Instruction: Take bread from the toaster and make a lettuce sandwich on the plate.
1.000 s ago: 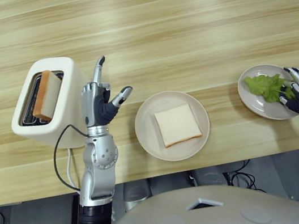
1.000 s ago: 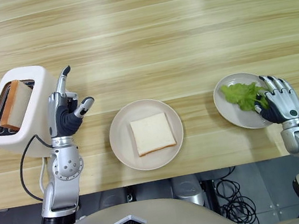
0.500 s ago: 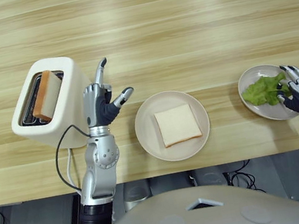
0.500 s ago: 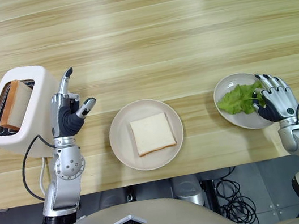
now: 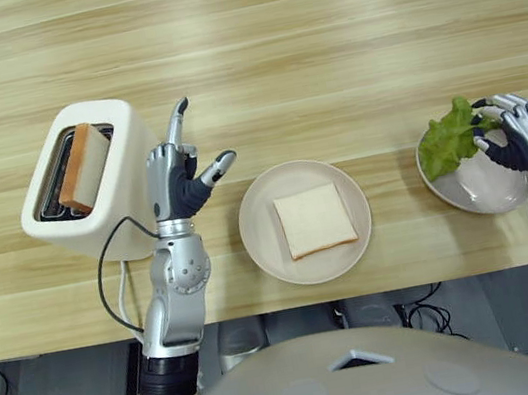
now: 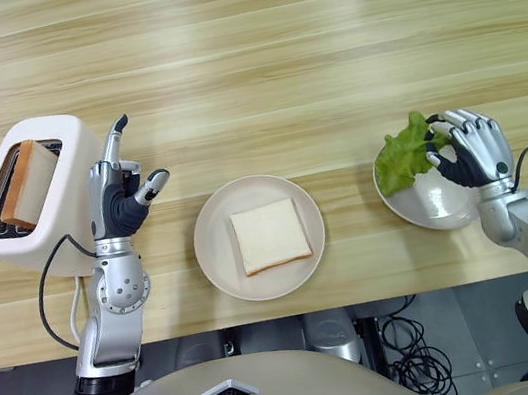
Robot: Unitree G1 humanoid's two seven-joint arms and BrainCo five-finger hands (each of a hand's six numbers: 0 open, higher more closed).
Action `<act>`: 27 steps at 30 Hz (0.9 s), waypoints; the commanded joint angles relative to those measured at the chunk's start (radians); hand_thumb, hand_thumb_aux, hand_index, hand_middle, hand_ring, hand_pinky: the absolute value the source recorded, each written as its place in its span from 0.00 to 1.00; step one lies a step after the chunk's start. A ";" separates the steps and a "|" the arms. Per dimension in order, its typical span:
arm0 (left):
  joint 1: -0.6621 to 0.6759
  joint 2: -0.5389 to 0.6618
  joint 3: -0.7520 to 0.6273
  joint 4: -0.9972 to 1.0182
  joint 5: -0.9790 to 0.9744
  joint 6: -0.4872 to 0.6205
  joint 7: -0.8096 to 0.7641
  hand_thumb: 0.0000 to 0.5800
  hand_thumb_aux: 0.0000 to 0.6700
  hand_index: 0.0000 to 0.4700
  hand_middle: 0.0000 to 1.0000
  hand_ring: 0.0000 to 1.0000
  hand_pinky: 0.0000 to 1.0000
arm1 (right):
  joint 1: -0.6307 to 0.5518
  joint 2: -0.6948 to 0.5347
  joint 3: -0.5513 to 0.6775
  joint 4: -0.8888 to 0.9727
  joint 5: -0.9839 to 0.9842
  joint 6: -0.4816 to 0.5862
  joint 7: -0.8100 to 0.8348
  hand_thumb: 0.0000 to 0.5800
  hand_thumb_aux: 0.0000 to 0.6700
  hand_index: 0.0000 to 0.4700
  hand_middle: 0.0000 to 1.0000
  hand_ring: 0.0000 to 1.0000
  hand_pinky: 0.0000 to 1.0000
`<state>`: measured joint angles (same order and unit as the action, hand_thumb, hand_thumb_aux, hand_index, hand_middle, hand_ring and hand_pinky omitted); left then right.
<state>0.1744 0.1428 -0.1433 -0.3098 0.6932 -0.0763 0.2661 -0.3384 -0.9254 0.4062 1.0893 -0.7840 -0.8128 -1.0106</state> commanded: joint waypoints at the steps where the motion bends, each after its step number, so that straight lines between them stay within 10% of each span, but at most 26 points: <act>1: -0.007 0.007 0.011 0.023 -0.005 -0.001 0.008 0.00 0.00 0.00 1.00 1.00 1.00 | -0.018 -0.027 -0.030 -0.138 -0.010 -0.032 -0.003 1.00 1.00 0.98 1.00 1.00 1.00; 27: -0.065 0.158 0.340 -0.243 -0.055 0.020 -0.057 0.00 0.00 0.00 1.00 1.00 1.00 | 0.086 0.300 -0.041 -0.744 0.174 -0.138 0.627 1.00 1.00 0.98 1.00 1.00 1.00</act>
<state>0.1060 0.2879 0.1561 -0.5030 0.6528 -0.0729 0.2348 -0.2649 -0.6324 0.3437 0.3488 -0.6482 -0.9365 -0.4646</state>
